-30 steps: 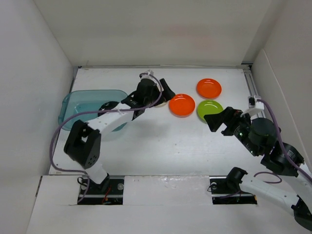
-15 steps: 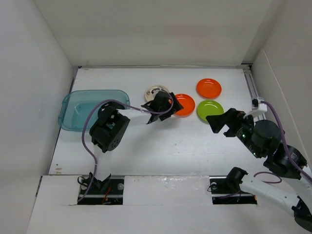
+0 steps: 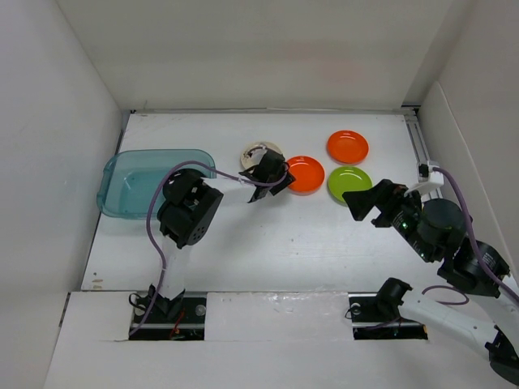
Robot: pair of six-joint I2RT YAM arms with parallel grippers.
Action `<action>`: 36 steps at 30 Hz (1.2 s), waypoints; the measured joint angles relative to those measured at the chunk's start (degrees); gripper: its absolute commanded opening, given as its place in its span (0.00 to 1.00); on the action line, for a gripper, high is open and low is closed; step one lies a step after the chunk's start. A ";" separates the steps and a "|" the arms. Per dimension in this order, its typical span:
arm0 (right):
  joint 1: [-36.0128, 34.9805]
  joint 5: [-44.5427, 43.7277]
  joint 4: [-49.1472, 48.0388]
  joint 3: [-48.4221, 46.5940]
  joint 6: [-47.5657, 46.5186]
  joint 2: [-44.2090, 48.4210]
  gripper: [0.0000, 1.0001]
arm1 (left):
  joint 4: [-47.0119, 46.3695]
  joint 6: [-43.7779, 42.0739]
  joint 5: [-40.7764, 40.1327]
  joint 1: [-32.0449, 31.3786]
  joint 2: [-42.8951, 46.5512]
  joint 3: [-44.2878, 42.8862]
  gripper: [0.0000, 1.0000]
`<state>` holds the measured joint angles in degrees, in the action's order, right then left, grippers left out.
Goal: Place the plates into the plastic bin on the countertop
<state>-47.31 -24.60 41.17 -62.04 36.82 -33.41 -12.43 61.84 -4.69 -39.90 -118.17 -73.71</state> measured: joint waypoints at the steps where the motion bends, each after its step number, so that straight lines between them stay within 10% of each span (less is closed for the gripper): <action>1: 0.00 -0.02 0.00 0.00 0.00 -0.07 0.99 | 0.07 0.22 -0.11 0.00 -0.28 -0.31 0.37; 10: 0.00 -0.04 0.00 0.00 0.00 -0.09 0.99 | 1.57 2.38 -0.96 0.02 -1.01 -0.35 0.00; 25: 0.00 -0.02 0.15 0.00 0.00 0.13 0.99 | 11.91 -3.39 -3.72 1.40 8.92 -7.78 0.00; 36: 0.00 0.02 0.79 0.00 -0.11 1.55 0.99 | 12.50 -2.89 0.35 30.21 42.47 14.34 0.00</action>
<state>-47.31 -24.58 41.95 -62.04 36.71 -31.86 0.08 58.96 -4.34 -9.69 -75.70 -59.37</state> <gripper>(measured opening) 0.991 0.021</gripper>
